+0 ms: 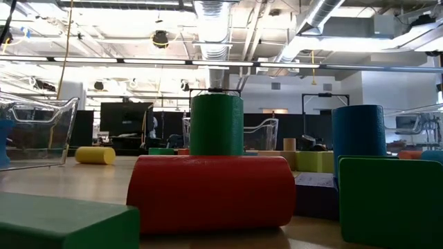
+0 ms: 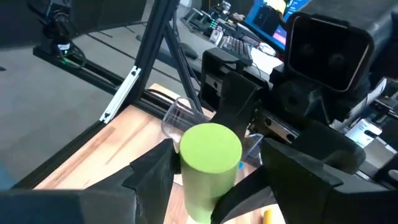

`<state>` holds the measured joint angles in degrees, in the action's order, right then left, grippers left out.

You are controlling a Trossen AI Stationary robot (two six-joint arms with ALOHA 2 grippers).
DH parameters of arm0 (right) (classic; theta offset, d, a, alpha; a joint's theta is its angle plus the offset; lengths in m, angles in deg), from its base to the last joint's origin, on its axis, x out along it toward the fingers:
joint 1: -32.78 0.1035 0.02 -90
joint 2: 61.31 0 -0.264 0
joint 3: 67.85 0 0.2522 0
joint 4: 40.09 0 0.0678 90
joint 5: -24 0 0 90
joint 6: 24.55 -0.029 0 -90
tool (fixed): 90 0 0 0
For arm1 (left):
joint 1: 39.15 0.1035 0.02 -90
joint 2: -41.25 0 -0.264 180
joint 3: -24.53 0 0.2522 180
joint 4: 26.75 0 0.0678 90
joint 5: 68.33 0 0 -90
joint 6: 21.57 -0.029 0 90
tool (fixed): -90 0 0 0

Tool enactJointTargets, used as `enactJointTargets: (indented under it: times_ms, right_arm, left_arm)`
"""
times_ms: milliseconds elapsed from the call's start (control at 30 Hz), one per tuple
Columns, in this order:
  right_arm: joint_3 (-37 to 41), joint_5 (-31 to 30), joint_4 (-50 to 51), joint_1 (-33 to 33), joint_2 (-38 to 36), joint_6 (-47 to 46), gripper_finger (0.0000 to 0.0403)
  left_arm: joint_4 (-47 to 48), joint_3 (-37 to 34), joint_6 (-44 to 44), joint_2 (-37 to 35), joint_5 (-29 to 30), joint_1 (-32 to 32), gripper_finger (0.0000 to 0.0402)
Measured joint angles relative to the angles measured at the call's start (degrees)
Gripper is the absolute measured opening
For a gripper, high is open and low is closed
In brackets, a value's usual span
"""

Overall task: Sort blocks by size
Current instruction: Put the light green cylindrical block into the right transparent bin

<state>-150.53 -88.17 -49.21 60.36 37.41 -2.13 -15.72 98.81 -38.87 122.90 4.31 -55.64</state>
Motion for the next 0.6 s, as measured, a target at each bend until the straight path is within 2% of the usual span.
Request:
enactJointTargets:
  times_ms: [167,467,600]
  right_arm:
    - [0.00,-0.04,-0.08,0.01,0.00,0.41,0.0257]
    - [0.00,1.82,0.01,0.01,0.00,0.56,0.0177]
    - [-0.02,2.56,0.03,0.01,0.00,1.06,0.0156]
  left_arm:
    - [-0.36,0.00,0.05,0.00,0.00,0.00,0.0125]
    - [-0.67,0.00,0.10,0.00,-0.31,0.00,0.0125]
    - [-0.56,0.00,0.09,0.00,-0.37,0.00,0.0125]
